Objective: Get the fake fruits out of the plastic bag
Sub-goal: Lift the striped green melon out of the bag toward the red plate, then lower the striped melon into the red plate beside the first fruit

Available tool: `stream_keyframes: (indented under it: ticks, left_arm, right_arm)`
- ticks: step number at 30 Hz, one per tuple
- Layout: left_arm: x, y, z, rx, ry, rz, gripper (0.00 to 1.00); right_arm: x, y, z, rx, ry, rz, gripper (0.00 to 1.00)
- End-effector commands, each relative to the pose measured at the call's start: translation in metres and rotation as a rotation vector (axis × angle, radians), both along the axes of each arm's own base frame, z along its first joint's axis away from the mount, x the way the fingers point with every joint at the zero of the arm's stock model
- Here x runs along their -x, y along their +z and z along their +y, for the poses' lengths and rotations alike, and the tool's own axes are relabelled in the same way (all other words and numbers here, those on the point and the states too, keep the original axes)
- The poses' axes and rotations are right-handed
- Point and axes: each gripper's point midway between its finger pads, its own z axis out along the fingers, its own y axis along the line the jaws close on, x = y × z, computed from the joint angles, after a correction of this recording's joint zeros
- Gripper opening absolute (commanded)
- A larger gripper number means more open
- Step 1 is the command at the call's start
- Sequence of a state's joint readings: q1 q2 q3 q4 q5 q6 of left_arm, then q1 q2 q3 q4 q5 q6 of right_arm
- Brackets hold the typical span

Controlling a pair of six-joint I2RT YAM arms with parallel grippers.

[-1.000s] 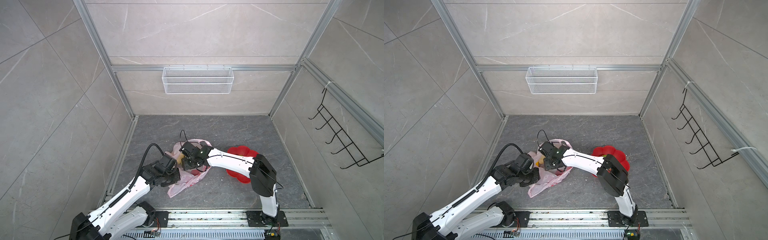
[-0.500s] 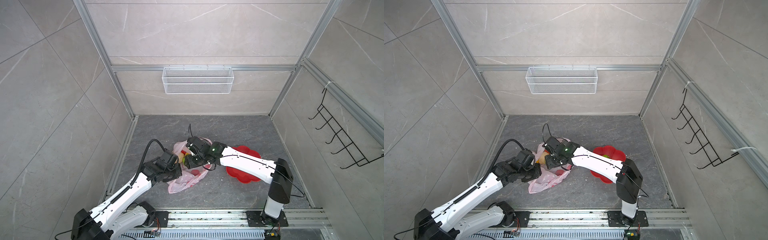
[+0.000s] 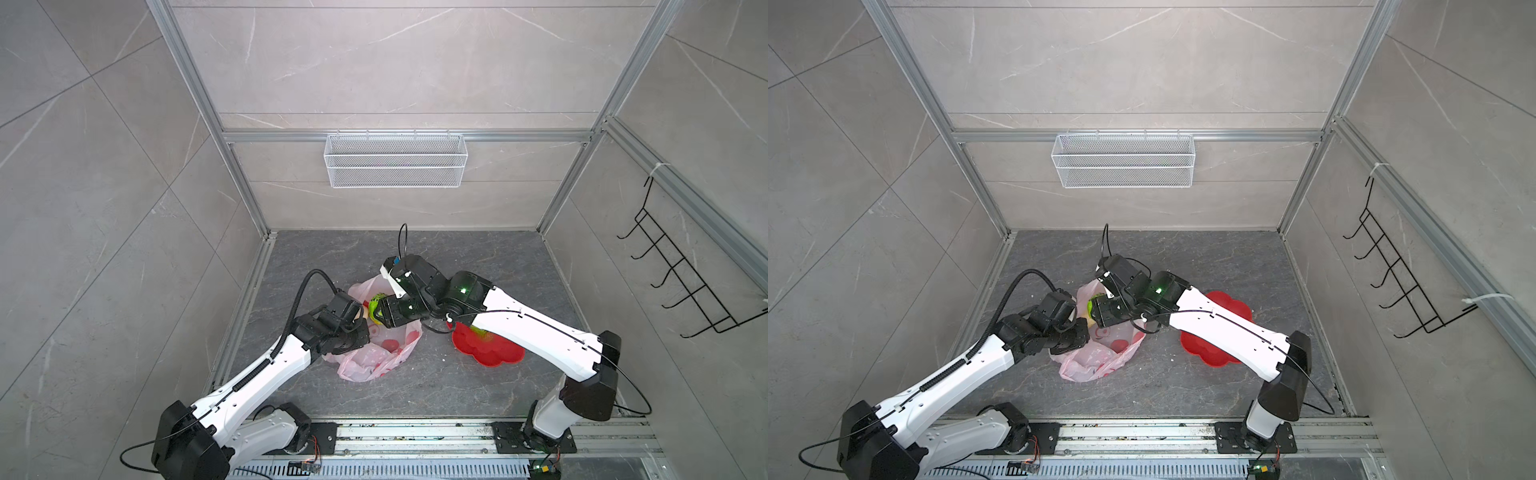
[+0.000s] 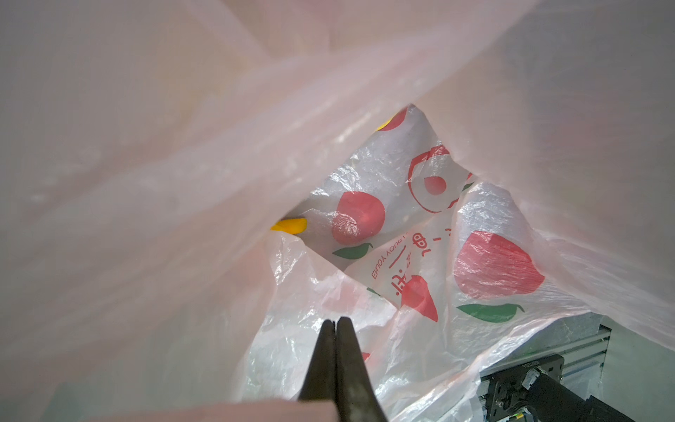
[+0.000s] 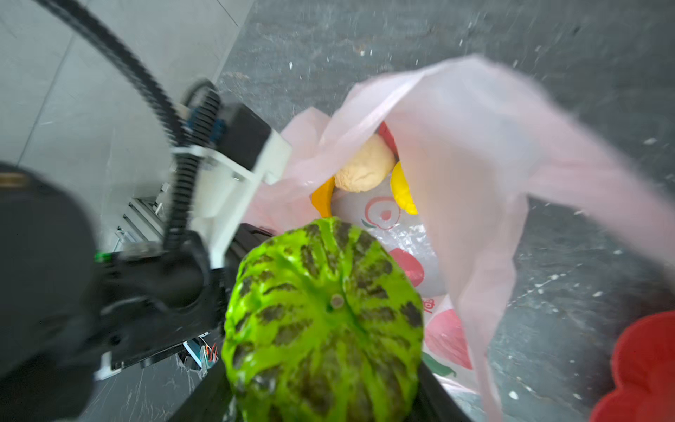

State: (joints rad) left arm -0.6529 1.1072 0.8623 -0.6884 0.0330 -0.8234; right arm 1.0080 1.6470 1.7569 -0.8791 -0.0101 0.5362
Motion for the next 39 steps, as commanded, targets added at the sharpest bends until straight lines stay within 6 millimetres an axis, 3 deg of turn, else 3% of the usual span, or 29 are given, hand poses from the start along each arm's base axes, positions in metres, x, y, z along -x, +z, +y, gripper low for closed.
stream_keyframes:
  ticks: [1,8,15,20,25,31,39]
  left_arm:
    - [-0.009,0.019,-0.011,0.031,-0.04,-0.053,0.0]
    - [-0.011,0.019,-0.013,0.031,-0.044,-0.05,0.0]
    - [-0.01,0.016,-0.013,0.023,-0.047,-0.041,0.0]
    - [-0.01,0.016,-0.013,0.027,-0.045,-0.039,0.0]
    - [-0.009,0.016,-0.012,0.025,-0.045,-0.037,0.0]
    - [-0.008,0.014,-0.013,0.035,-0.048,-0.039,0.0]
    - [-0.01,0.01,-0.017,0.03,-0.065,-0.027,0.0]
  right_arm:
    - [-0.005,0.041,-0.029,0.0,-0.033,-0.096,0.39]
    - [-0.031,0.075,-0.092,-0.004,-0.168,-0.178,0.38]
    - [-0.058,0.073,-0.172,0.047,-0.361,-0.198,0.37]
    - [-0.071,0.048,-0.217,0.102,-0.48,-0.159,0.37]
    - [-0.073,0.008,-0.255,0.157,-0.591,-0.084,0.37]
    - [-0.063,-0.058,-0.293,0.212,-0.707,0.051,0.35]
    - [-0.042,-0.112,-0.324,0.324,-0.783,0.154,0.35]
